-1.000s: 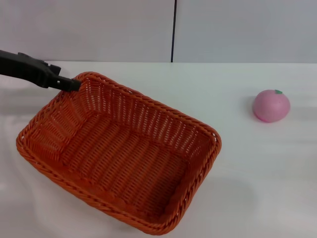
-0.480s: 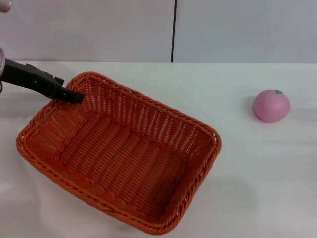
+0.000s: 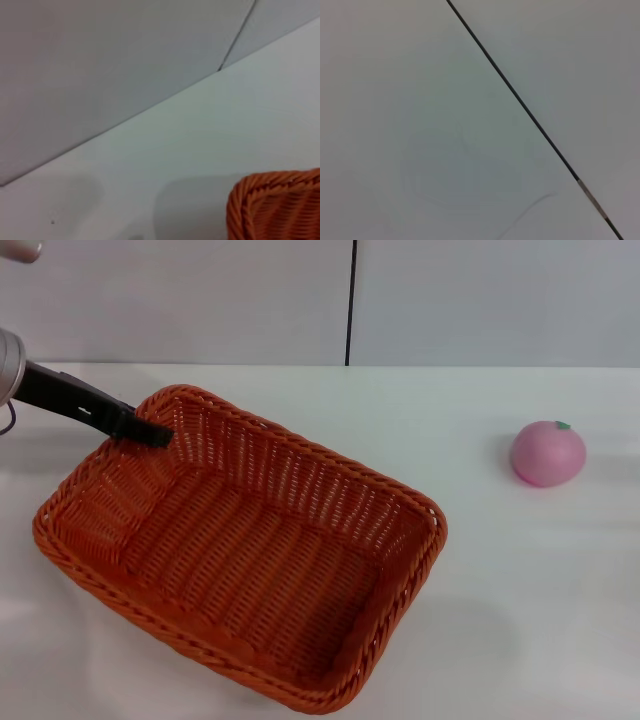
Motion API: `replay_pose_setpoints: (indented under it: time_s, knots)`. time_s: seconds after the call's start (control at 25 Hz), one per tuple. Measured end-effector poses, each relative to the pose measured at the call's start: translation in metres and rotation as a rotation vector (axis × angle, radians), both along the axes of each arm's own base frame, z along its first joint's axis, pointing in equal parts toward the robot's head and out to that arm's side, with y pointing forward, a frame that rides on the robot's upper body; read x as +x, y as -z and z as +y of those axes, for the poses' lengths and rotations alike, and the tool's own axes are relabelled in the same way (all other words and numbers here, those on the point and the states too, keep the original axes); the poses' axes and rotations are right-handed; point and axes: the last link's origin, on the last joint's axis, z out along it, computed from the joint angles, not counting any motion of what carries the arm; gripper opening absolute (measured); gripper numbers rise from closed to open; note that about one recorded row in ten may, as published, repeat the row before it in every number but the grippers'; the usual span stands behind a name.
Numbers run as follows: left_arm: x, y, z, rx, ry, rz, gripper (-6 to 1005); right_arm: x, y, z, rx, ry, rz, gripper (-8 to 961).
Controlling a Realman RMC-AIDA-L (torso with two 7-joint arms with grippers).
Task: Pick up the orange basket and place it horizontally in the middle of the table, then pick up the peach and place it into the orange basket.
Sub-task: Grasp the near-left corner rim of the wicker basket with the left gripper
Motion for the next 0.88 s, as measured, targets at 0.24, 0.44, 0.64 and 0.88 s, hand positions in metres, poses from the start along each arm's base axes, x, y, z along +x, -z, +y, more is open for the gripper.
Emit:
replay_pose_setpoints:
  time_s: [0.24,0.44,0.64,0.88]
  knots:
    - [-0.0012,-0.0015,0.0013,0.016,0.001,0.005,527,0.0024,-0.0006,-0.0002,0.001,0.015,-0.001,716]
    - [-0.0003,-0.0038,0.0023,0.030,0.007,0.004,342,0.0051,-0.0023,-0.0027,0.012,0.027,0.002,716]
    - [0.0008,-0.0047,0.0041,0.064,0.014,-0.006,251,0.0055,-0.0022,-0.0032,0.012,0.028,0.002,716]
    - [0.0002,-0.0078,0.0049,0.090,0.004,-0.032,208,0.0054,-0.0020,-0.0032,0.011,0.028,0.003,715]
